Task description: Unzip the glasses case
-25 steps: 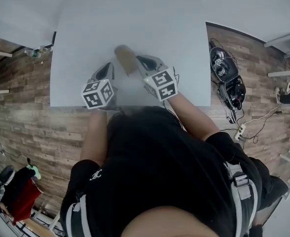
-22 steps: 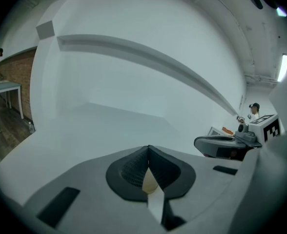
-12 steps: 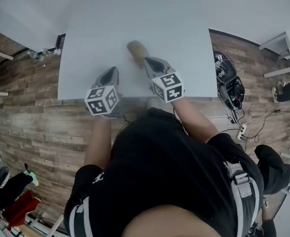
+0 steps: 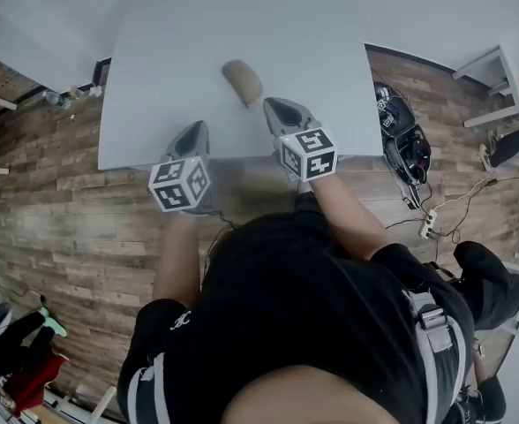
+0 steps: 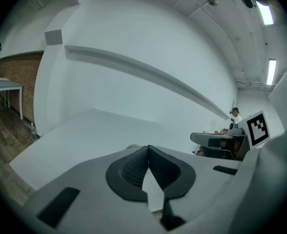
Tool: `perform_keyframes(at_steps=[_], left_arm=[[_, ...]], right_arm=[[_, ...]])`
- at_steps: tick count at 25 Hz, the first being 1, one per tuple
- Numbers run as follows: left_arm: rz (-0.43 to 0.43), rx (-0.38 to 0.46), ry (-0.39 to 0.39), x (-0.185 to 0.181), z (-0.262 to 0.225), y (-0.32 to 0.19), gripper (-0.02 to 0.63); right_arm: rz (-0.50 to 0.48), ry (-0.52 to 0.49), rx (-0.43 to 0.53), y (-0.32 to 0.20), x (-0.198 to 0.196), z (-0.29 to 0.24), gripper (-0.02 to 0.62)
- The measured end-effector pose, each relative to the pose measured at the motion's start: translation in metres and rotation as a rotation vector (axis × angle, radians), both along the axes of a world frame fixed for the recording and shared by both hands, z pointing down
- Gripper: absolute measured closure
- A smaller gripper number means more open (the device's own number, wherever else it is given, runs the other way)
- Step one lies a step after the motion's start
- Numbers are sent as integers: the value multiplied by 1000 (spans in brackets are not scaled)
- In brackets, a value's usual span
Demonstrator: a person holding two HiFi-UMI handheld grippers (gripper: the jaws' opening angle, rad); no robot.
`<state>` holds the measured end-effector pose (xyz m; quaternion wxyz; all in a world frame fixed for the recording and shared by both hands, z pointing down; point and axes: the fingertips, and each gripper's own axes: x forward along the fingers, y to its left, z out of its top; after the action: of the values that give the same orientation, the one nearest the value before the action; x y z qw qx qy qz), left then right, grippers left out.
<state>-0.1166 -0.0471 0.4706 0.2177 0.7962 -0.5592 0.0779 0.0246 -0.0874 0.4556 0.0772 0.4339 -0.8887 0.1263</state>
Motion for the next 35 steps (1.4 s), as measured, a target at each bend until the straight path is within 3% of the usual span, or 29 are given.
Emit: perform_keyframes(at_steps=[5,11,16,20,25,35], left_arm=[[-56,26,7,73,3,-28,603],[-125,24,38,197,-2,-66,603],[-188,31,19,258,-14,-78,603],[-216,11,-11,283,-13,-77,603],[-251,-6,-29,288,-12,-80,603],[-301,-26,-16,300,-1,-87,603]], right_arm=[[-43,4,36,-31,76,5,580],[-115,41,56,-70,201,0,580],[-185,37,53,-91,251,-7,581],[-232,17,57,-97,268,-14,581],[-291,-56,14,-103,269,-16,581],[-370,-16,2,-110,272,-3,583]])
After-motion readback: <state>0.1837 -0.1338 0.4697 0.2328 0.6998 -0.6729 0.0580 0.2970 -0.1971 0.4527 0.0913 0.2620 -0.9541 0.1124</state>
